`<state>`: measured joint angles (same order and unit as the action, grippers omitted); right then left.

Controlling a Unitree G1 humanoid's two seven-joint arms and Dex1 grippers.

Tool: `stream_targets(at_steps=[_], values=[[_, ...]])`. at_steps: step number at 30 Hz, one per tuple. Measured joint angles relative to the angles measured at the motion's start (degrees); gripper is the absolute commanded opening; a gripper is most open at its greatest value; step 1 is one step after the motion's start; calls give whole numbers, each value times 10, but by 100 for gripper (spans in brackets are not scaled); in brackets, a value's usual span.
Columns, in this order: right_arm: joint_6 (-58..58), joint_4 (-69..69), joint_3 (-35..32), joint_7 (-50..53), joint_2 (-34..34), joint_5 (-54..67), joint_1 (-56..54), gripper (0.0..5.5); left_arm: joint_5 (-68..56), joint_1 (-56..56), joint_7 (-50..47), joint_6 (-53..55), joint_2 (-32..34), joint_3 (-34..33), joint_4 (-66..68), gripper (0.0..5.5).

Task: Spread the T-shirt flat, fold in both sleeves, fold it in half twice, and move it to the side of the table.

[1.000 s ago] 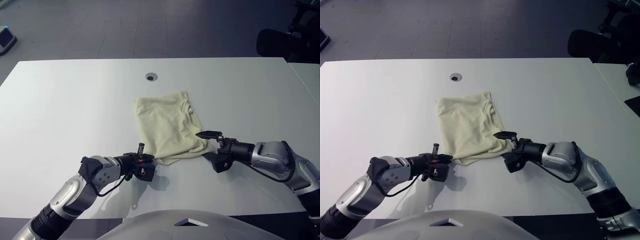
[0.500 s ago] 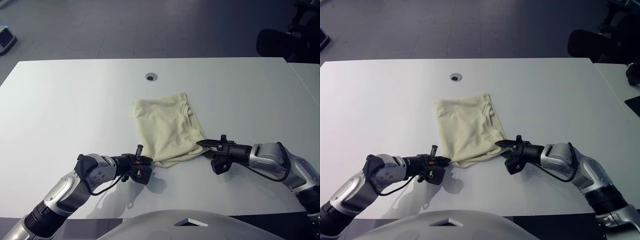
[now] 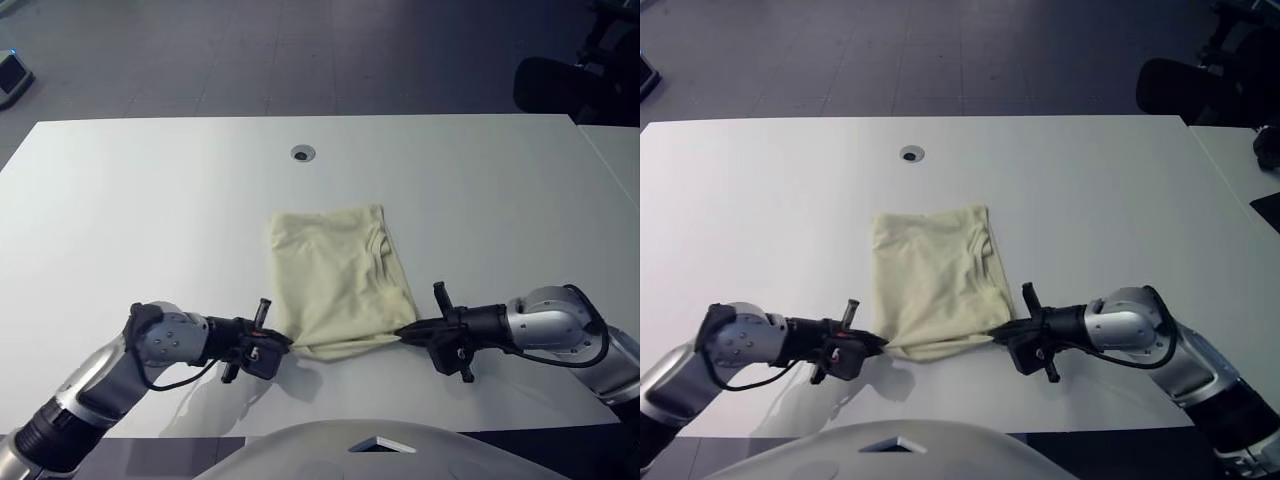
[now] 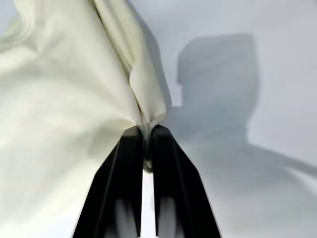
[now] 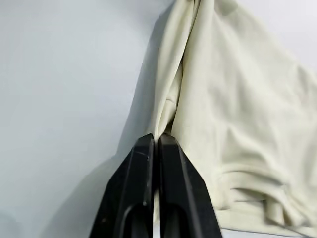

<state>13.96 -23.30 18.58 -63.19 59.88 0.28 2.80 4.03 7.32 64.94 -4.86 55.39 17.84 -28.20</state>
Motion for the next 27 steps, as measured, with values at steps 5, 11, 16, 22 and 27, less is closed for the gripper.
stream_targets(at_steps=[5, 11, 16, 22, 27], values=[[-116, -45, -24, -57, 31, 98, 16, 0, -106, -6, 59, 40, 21, -21, -11, 8], [-262, -85, -37, -78, 22, 206, -29, 0, -203, -19, 101, 98, 26, -43, -16, 8], [-353, -45, -41, -105, -19, 261, -145, 0, -269, -87, 120, 162, 20, -72, 42, 8], [-386, 83, -18, -132, -82, 254, -254, 0, -292, -185, 141, 203, -15, -76, 156, 8], [-383, 204, -2, -144, -142, 222, -325, 0, -283, -274, 161, 212, -59, -64, 262, 8]])
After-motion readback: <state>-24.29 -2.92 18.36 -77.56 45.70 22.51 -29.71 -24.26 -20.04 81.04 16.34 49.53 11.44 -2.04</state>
